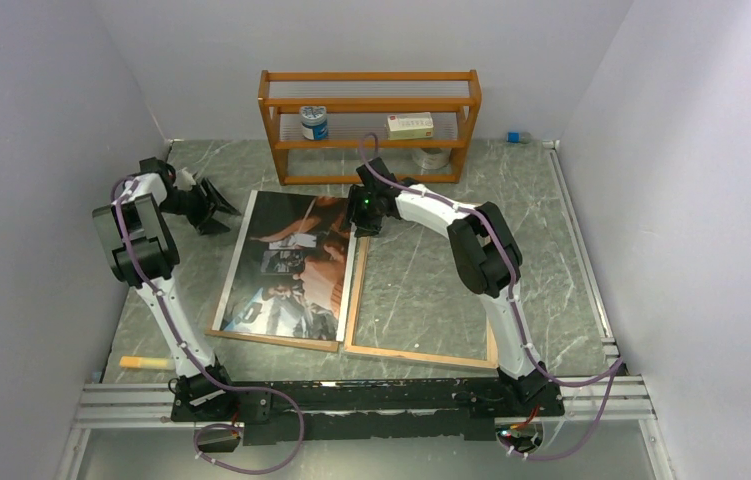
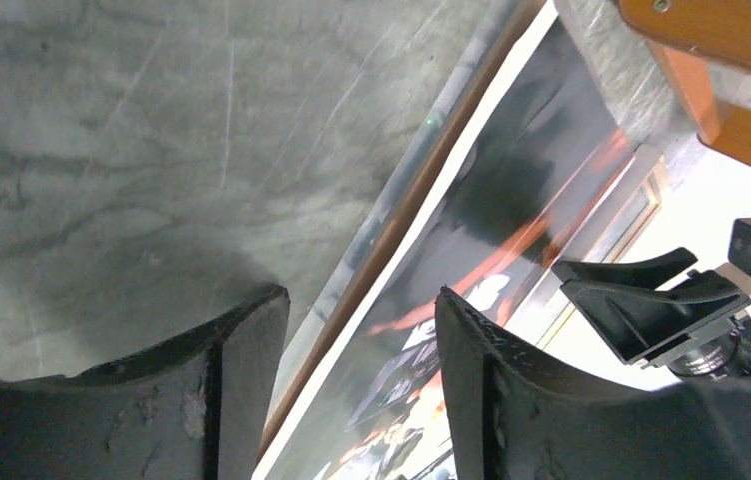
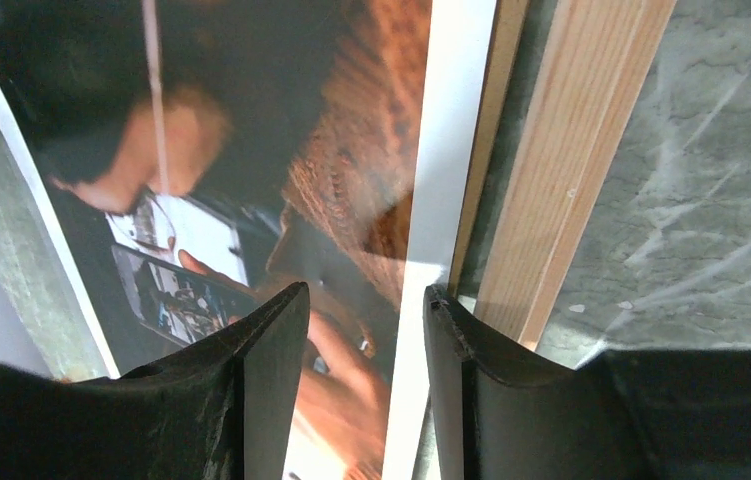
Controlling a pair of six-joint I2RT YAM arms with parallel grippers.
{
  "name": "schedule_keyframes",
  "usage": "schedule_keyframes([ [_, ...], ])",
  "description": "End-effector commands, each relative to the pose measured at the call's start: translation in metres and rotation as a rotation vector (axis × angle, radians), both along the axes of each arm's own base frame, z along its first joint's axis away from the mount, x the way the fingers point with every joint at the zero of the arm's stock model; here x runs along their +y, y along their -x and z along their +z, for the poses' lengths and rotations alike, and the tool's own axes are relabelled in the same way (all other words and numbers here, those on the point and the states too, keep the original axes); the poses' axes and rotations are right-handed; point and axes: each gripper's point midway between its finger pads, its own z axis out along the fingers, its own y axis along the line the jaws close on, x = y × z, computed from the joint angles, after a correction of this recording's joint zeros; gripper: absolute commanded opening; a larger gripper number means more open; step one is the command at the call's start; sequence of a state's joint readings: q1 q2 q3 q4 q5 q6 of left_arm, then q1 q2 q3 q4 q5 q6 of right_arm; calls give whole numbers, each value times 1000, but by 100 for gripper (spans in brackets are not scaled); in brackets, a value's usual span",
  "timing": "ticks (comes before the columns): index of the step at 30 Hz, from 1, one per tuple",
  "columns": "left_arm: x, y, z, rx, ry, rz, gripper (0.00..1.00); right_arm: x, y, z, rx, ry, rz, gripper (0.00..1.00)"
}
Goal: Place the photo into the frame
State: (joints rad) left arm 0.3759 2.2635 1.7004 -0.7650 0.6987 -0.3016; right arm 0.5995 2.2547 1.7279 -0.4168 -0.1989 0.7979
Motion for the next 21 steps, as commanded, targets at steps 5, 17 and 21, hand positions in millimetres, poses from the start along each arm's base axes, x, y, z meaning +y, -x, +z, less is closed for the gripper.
schedule_keyframes([
  [5,18,71,0,240,-233,64,75,-23,-2,-20,4,137,28,50],
  [17,-9,95,-23,253,-118,28,52,-20,-4,-20,-9,183,105,53],
  [21,1,94,-36,289,-161,10,51,-21,2,-31,14,194,119,53],
])
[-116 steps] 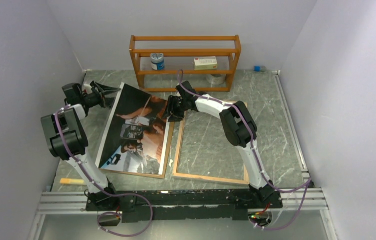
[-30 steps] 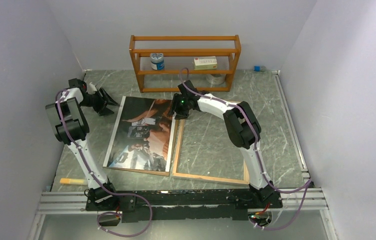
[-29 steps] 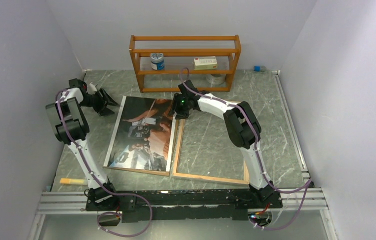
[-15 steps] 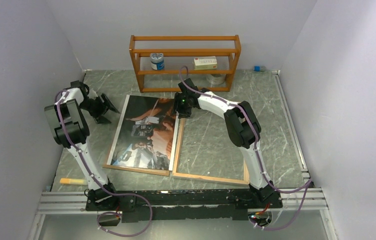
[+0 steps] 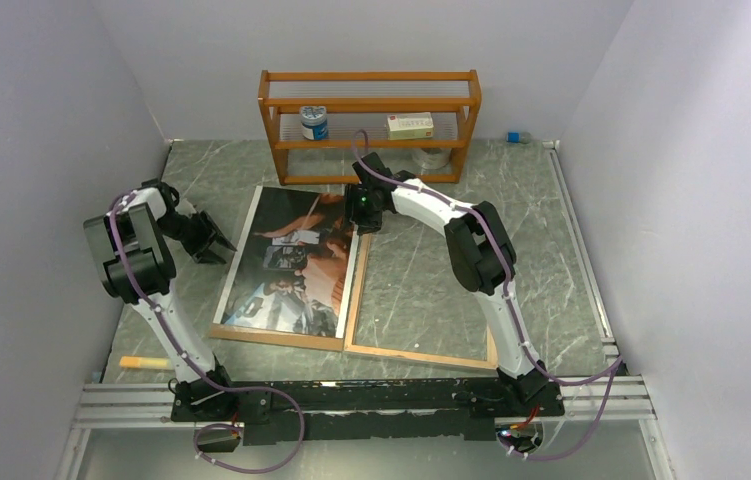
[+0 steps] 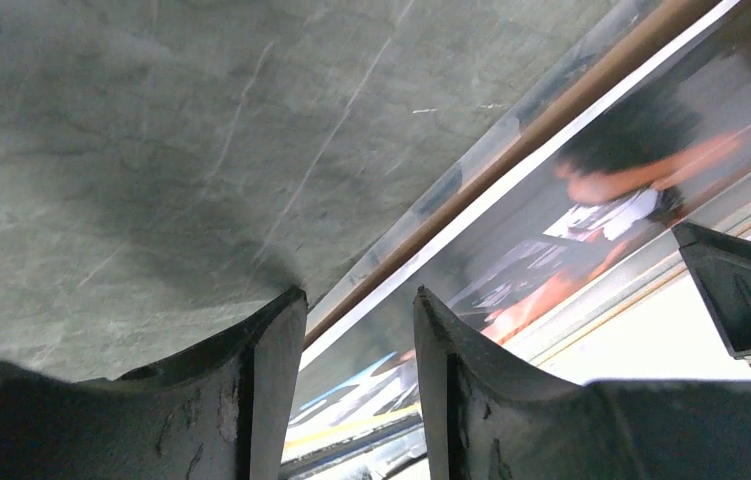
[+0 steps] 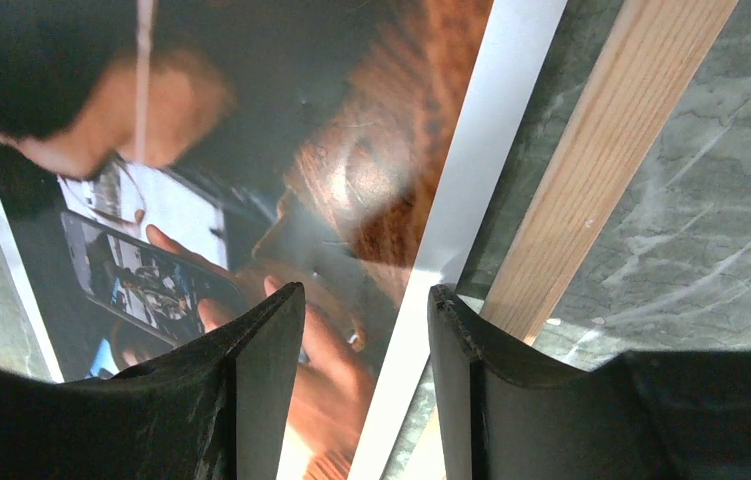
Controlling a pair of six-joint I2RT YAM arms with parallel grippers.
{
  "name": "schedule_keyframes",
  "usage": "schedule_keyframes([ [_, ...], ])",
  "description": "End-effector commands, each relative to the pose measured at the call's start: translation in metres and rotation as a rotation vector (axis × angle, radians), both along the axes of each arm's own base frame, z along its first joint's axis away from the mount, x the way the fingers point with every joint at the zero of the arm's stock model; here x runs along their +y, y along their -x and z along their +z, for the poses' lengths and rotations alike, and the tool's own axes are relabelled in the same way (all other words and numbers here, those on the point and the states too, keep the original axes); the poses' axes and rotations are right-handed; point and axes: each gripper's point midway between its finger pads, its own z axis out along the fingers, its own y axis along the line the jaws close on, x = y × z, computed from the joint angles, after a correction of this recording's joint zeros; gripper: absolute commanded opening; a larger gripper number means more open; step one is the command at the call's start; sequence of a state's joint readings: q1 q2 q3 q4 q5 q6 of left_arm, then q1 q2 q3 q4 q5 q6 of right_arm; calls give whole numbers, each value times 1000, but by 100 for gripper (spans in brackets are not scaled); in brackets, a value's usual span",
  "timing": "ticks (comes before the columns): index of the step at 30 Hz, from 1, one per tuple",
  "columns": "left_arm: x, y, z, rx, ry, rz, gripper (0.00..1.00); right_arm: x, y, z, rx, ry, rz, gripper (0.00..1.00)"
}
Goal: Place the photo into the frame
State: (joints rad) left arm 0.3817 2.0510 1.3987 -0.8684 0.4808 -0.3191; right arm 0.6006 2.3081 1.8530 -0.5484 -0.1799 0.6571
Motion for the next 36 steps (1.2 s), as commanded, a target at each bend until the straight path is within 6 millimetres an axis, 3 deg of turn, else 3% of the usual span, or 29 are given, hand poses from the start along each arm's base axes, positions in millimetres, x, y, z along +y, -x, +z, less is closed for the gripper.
schedule_keyframes([
  [1,11,-2,-29,41,-61,-50,52,-15,7,-31,40,102,13,53],
  [6,21,-3,-38,65,-113,-64,53,-15,12,-38,54,94,28,53],
  [9,24,2,-45,84,-135,-71,44,-12,11,-31,40,79,37,53],
  [13,35,7,-49,132,-201,-53,15,-9,4,-7,2,64,27,52],
  [20,51,-10,-21,72,-279,-28,3,-8,-15,54,-107,58,-12,52],
  [23,56,-19,-5,30,-313,-19,8,-1,-15,70,-137,45,3,52],
  [26,58,-34,12,-39,-316,-8,26,9,-9,75,-155,42,28,52],
  [27,54,-42,20,-85,-286,-8,35,14,-6,76,-158,36,42,52],
  [29,44,-62,33,-191,-226,-20,44,24,1,73,-147,15,61,52],
  [32,32,-90,43,-312,-132,-49,51,40,10,69,-132,-32,93,52],
  [36,24,-124,35,-385,-14,-51,52,54,22,54,-81,-59,128,53],
])
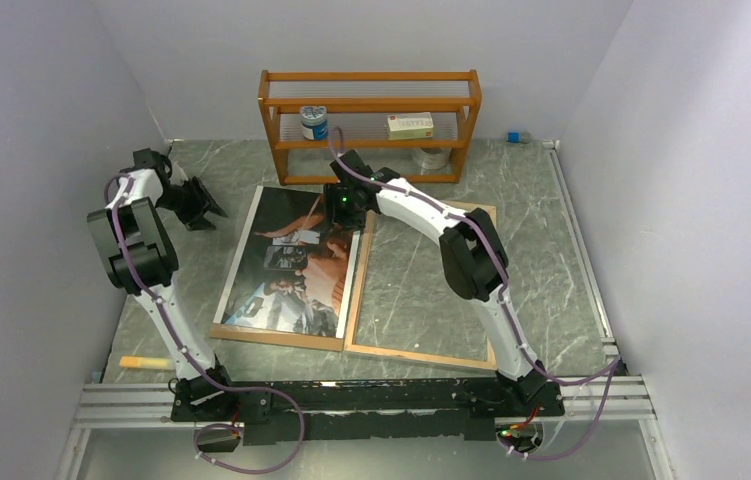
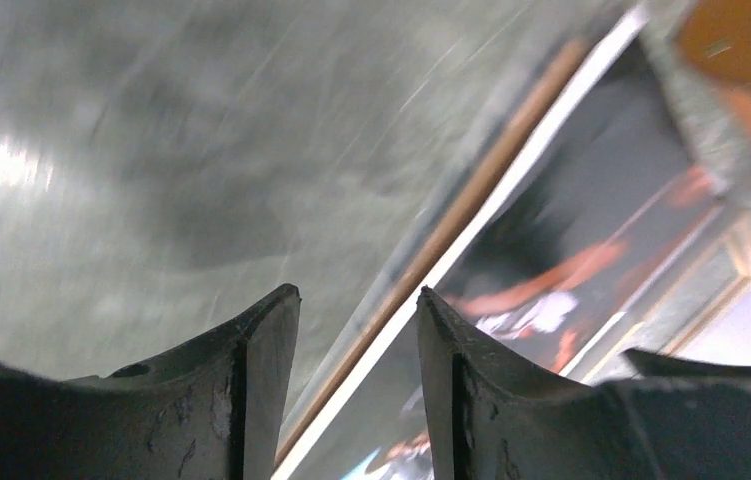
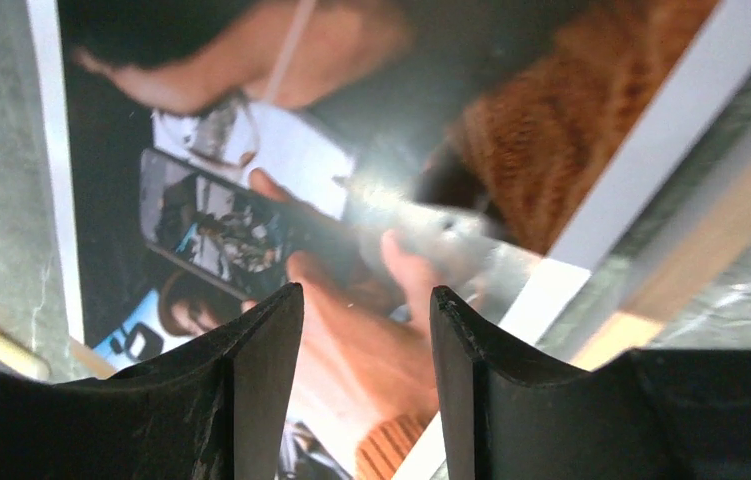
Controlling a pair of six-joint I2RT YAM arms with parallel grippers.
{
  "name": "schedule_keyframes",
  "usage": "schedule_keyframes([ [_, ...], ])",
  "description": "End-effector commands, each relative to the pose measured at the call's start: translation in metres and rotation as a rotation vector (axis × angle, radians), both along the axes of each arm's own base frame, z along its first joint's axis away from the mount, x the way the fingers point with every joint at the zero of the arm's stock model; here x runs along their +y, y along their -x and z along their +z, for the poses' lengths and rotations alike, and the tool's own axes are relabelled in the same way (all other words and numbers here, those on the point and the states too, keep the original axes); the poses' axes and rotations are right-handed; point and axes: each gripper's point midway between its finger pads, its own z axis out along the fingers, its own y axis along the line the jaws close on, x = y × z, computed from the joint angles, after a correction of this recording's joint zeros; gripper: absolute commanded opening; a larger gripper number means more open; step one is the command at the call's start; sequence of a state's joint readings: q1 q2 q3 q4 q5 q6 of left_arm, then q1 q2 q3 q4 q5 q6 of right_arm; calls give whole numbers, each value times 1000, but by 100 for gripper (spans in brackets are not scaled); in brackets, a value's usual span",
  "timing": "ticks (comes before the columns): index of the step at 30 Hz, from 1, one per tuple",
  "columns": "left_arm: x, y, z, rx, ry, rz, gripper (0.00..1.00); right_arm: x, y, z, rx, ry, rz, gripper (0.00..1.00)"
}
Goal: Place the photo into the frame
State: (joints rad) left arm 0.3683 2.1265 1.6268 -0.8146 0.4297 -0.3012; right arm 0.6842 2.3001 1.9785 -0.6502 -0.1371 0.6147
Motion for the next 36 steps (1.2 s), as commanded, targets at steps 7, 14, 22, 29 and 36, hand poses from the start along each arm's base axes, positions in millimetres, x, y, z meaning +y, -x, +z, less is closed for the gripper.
schedule_keyframes([
  [7,-22,-92,15,-327,286,-54,54,23,7,0,-62,44,95,62],
  [14,-25,-90,-10,-306,313,-92,55,16,-6,-14,-294,348,213,79],
  [22,-34,-73,-41,-222,374,-77,56,33,19,-37,-373,448,403,89],
  [29,-47,-54,-58,-141,442,-97,58,39,34,-68,-307,438,517,89],
  [36,-57,-51,-64,-95,569,-95,58,34,49,-105,-210,464,602,88],
])
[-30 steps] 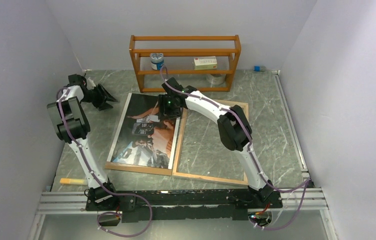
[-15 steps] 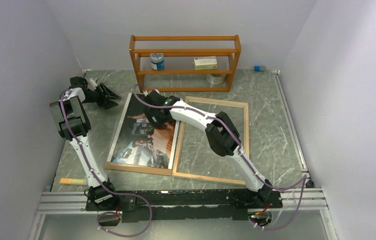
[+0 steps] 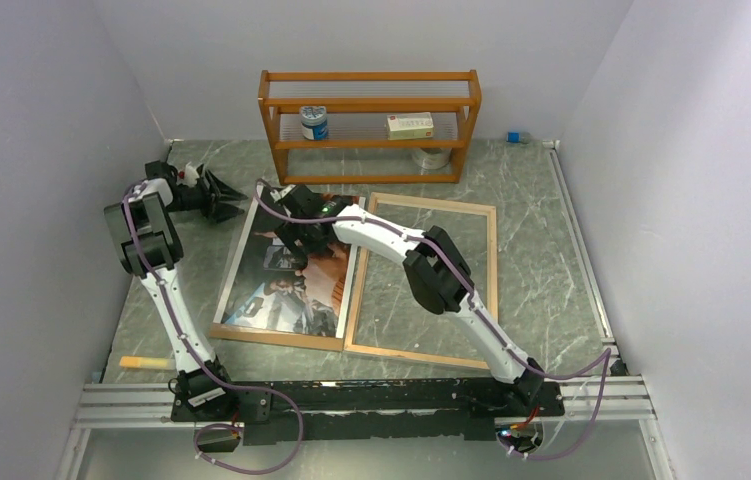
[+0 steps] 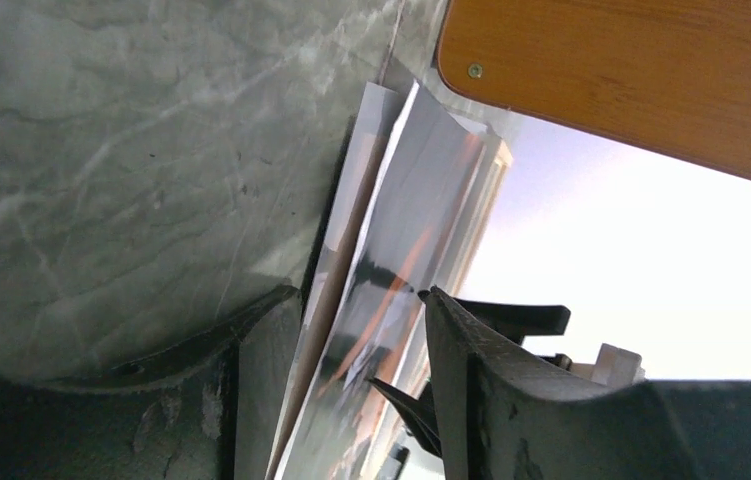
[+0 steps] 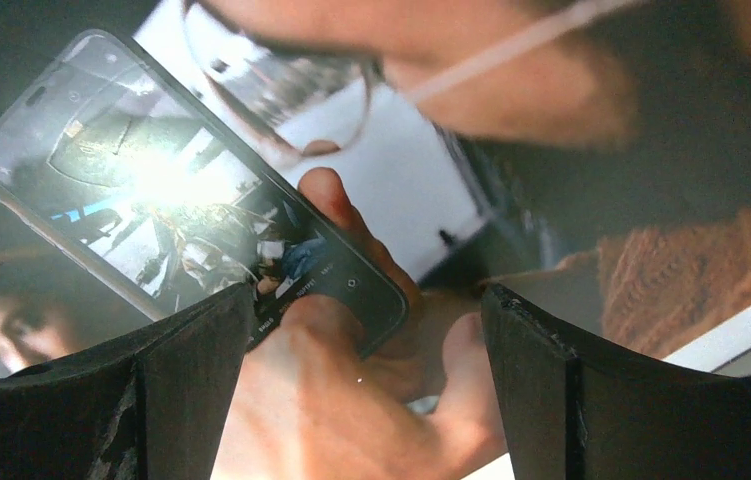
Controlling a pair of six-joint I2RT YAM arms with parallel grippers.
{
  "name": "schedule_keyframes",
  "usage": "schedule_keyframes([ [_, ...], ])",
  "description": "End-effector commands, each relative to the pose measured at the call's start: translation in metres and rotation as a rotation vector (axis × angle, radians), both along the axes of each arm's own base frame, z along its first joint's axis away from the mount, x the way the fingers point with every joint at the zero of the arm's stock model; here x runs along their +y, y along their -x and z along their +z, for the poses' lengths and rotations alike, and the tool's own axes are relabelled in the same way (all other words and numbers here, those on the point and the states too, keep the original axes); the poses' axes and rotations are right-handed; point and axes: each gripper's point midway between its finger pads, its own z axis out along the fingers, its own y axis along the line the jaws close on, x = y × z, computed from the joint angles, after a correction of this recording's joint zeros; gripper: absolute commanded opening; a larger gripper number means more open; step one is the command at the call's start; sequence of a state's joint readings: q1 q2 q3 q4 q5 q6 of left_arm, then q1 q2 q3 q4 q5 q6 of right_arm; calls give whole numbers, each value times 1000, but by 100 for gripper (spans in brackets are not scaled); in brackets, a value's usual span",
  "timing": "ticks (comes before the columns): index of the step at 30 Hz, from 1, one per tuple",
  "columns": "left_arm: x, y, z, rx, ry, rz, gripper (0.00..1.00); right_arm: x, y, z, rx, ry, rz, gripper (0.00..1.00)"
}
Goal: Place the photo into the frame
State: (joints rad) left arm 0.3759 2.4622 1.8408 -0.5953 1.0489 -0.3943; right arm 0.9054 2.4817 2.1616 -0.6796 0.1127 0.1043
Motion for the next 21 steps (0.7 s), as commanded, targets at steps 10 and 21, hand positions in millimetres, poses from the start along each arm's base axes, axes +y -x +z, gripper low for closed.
schedule_keyframes([
  [10,-3,3,-18,20,53,-12,4,-20,16,-61,113,119,45,87],
  [21,27,-12,89,-218,-353,41,3,-15,-8,41,38,-93,-65,89],
])
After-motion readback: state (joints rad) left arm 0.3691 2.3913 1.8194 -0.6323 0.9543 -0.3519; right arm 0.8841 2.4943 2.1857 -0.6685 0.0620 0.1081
